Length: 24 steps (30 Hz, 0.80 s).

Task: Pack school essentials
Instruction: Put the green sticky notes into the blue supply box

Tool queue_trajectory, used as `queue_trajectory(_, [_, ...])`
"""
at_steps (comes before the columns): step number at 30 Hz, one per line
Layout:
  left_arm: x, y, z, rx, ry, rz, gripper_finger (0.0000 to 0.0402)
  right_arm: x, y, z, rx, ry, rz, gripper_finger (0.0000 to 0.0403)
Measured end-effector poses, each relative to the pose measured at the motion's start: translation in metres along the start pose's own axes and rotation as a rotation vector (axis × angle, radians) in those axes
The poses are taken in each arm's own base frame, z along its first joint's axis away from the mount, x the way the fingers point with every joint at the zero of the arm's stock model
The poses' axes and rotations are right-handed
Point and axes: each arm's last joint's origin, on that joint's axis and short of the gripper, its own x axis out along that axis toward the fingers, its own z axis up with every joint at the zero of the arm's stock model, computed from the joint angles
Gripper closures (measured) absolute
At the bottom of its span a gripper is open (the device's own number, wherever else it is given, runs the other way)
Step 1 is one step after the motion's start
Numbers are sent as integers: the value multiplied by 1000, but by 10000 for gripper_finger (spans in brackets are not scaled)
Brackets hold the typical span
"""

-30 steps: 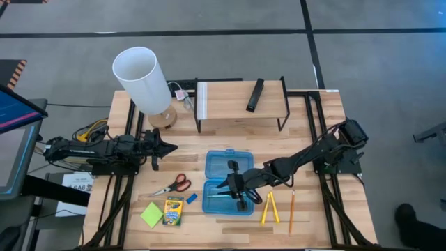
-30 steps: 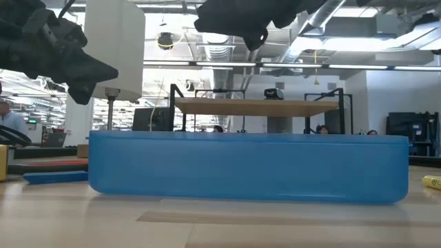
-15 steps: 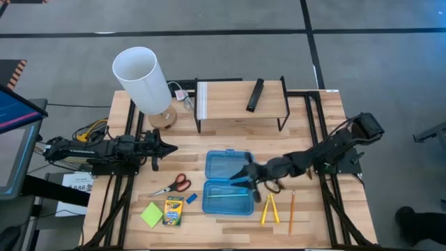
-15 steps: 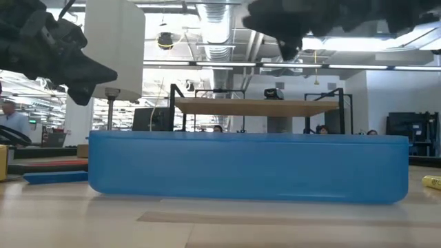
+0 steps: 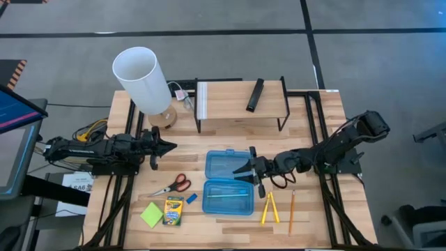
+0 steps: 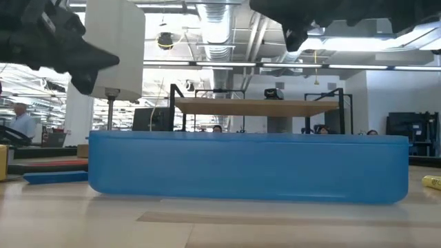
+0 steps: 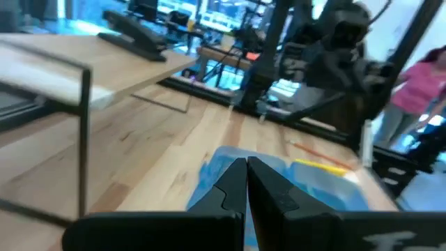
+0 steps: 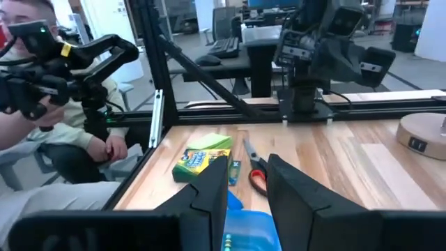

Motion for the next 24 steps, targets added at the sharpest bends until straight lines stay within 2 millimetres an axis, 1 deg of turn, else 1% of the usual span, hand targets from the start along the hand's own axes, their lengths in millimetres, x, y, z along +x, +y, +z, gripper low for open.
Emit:
queue_trajectory(2, [-1, -1, 4, 6, 18, 1, 401, 0, 2, 0, -7, -2, 6, 285])
queue_trajectory(4, [-2, 0, 3, 36, 52, 26, 401, 0, 2, 0, -17, 0, 7, 285])
queue_trajectory(6, [-2, 0, 4, 34, 62, 52, 401, 0, -1, 1, -13, -8, -3, 285])
queue_trajectory(10, [-5, -4, 13, 5, 82, 4, 401, 0, -1, 2, -4, -17, -9, 285])
queue_trajectory(13, [-6, -4, 12, 30, 95, 42, 401, 1, -2, 2, -5, -21, -22, 285])
queue_trajectory(16, [-8, -7, 21, 19, 83, 34, 401, -1, -6, 6, 18, -31, -40, 285])
queue_trajectory(18, [-10, -9, 24, 12, 107, 20, 401, -1, -4, 8, 25, -49, -34, 284])
queue_trajectory(21, [-13, -10, 23, 42, 157, 40, 401, -1, -2, 6, 15, -34, -24, 284])
queue_trajectory(24, [-13, -14, 29, 41, 179, 34, 401, -1, -5, 8, 17, -47, -33, 284])
